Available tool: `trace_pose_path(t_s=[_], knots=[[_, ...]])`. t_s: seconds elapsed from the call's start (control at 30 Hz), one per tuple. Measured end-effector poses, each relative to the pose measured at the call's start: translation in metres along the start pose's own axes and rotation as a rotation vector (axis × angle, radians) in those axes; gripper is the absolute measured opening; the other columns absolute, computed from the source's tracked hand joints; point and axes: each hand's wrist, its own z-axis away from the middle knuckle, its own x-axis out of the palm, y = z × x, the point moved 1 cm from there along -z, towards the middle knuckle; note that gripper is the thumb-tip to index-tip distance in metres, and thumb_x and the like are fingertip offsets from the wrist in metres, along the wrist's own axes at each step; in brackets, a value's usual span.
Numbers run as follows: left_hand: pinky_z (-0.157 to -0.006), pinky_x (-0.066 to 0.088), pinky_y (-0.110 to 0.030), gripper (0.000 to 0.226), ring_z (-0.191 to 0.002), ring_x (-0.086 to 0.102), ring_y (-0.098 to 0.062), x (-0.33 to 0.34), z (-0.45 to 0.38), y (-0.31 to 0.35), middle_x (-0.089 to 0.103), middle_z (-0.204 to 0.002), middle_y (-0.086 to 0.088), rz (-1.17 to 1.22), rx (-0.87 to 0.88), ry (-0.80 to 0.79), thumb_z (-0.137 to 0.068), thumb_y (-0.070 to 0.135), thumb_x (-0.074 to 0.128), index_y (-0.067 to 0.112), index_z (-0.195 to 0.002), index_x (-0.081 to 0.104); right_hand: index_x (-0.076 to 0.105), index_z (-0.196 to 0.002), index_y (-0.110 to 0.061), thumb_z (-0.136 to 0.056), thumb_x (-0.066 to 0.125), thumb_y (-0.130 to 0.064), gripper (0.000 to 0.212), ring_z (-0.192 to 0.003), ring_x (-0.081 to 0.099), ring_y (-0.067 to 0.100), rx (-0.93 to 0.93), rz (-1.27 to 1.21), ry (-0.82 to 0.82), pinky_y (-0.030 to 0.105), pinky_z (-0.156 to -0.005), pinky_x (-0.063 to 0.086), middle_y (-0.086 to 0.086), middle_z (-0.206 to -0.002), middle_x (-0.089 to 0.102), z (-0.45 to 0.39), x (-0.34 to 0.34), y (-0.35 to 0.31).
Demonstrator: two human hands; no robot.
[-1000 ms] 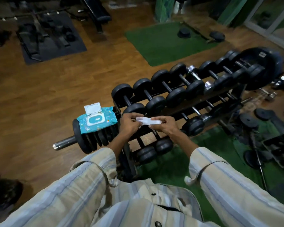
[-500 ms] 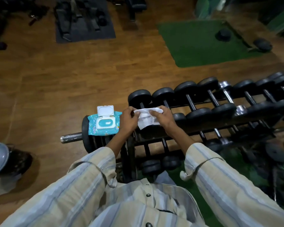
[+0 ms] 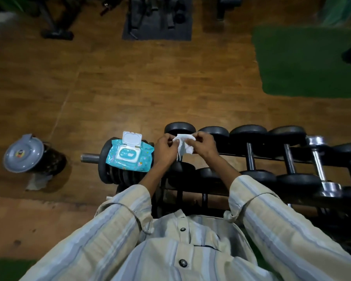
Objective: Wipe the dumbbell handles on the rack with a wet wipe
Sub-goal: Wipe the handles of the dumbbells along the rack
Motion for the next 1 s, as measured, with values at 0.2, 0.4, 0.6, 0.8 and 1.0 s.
trace_pose_path(t_s=[0.2,0.4,0.6,0.8,1.0], knots=[[-0.063,0.051,-0.031,0.021,-0.064,0.065,-0.016,0.012,0.006,-0.001,0.072,-0.070,0.000,0.243,-0.301,0.080,-0.084,0.027,0.060,0.018,-0.078,0.077,0.071,-0.100,0.002,-0.078,0.084,-0.004,0.027,-0.075,0.067,0.017,-0.025,-0.040,-0.253,0.040,-0.068,0.058,0.008,-0.086,0.071,-0.008,0.001,0.010],[-0.080,0.053,-0.037,0.018,-0.088,0.067,-0.026,0.009,0.016,-0.016,0.074,-0.085,-0.003,-0.111,-0.297,0.290,-0.083,0.022,0.058,0.016,-0.084,0.076,0.077,-0.086,-0.022,-0.079,0.077,-0.015,0.010,-0.074,0.067,0.007,-0.219,0.291,-0.303,0.034,-0.067,0.054,-0.007,-0.076,0.072,-0.020,-0.001,0.021],[-0.090,0.049,-0.048,0.008,-0.101,0.059,-0.041,0.017,0.020,-0.022,0.066,-0.100,-0.021,-0.269,-0.408,0.424,-0.087,0.014,0.054,0.011,-0.084,0.061,0.081,-0.102,-0.011,-0.088,0.068,-0.004,0.020,-0.096,0.069,0.016,-0.311,0.597,-0.704,0.029,-0.085,0.055,0.000,-0.101,0.074,-0.023,0.009,0.019],[-0.091,0.048,-0.050,0.005,-0.101,0.058,-0.039,0.024,0.031,-0.033,0.063,-0.099,-0.018,-0.325,-0.400,0.413,-0.087,0.016,0.060,0.011,-0.088,0.059,0.077,-0.112,-0.015,-0.090,0.055,-0.016,0.031,-0.101,0.059,0.027,-0.476,0.820,-0.932,0.041,-0.084,0.050,0.002,-0.097,0.059,-0.031,0.024,0.007],[-0.092,0.044,-0.044,0.011,-0.107,0.054,-0.038,0.027,0.032,-0.033,0.059,-0.106,-0.018,-0.380,-0.392,0.401,-0.091,0.019,0.058,0.009,-0.096,0.060,0.070,-0.111,-0.017,-0.092,0.059,-0.033,0.027,-0.109,0.042,0.028,-0.735,1.156,-0.818,0.038,-0.082,0.025,0.006,-0.116,0.054,-0.043,0.044,-0.001]])
